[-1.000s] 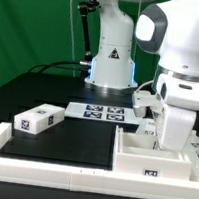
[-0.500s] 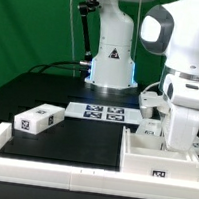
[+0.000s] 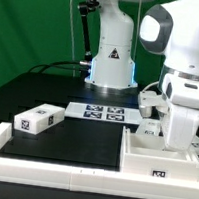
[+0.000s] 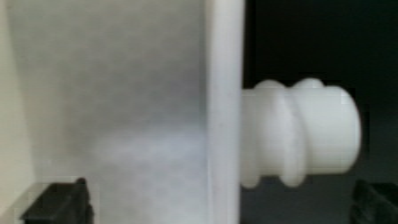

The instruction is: Assemble cabinet

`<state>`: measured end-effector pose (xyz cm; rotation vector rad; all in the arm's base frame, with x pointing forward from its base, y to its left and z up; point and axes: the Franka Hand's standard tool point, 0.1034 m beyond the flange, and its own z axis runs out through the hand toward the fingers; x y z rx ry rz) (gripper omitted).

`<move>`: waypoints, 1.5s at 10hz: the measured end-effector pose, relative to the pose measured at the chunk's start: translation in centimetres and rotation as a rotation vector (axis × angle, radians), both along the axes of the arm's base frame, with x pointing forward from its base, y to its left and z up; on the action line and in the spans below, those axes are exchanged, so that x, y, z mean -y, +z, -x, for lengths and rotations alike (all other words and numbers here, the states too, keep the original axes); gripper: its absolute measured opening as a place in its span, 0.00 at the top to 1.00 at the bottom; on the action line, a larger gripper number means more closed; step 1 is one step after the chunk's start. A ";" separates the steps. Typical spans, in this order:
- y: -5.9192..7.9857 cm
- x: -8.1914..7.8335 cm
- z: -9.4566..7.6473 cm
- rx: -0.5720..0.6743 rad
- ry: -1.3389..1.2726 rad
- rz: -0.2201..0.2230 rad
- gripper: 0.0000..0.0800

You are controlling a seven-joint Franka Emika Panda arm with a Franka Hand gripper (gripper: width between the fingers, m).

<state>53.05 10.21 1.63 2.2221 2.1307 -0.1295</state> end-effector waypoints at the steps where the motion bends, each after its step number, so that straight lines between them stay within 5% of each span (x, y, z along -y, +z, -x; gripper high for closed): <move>1: 0.6 -0.2 0.1 0.005 0.003 0.000 0.03; 4: 3.7 -0.7 0.6 0.031 -0.001 0.001 0.01; 6: 5.4 -1.4 2.5 0.043 0.013 -0.005 0.00; 9: 5.1 -3.0 4.9 0.036 0.059 -0.023 0.00; 12: 4.3 -5.0 5.3 0.040 0.103 -0.045 0.00; 15: 4.3 -4.7 5.2 0.038 0.100 -0.044 0.00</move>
Offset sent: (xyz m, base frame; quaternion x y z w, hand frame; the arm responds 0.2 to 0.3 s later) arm -0.0199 0.0037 0.0425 0.0039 -0.0212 0.0130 0.9997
